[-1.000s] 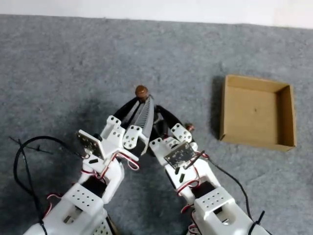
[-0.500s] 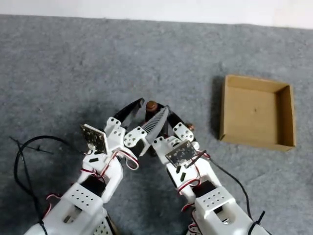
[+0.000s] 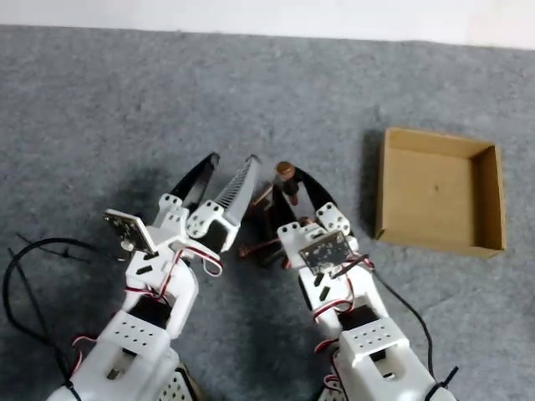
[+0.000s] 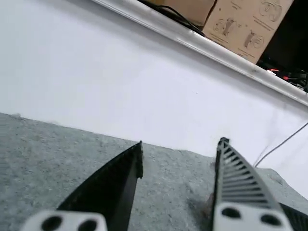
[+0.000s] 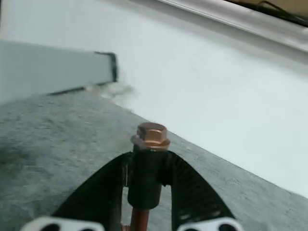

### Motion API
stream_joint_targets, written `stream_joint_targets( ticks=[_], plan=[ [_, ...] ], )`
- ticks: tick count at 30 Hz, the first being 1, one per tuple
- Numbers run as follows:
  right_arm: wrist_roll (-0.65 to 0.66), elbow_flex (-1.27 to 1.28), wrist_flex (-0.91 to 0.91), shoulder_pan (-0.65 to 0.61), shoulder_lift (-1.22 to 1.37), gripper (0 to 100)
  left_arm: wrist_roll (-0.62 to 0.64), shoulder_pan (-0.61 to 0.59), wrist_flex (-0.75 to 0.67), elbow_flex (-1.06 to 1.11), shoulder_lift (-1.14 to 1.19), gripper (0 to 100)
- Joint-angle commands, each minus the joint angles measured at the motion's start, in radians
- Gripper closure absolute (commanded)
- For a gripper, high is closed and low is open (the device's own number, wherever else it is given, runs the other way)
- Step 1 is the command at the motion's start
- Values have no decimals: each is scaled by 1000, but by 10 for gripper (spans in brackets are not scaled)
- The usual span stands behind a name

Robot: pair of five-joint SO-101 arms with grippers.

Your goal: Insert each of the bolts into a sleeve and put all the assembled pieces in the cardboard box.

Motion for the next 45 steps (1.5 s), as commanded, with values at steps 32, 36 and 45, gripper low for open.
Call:
stream_joint_targets(
  ticks=[32,36,45],
  plan=[
    [-388,-961,693,668,803,994,-338,-145,763,-246,-7,993],
    [-388,-1049,693,705,966,990,-338,-228,856,-303,-4,993],
    [-381,-1063,694,665,1069,711,-339,-291,872,-311,1,992]
  ],
)
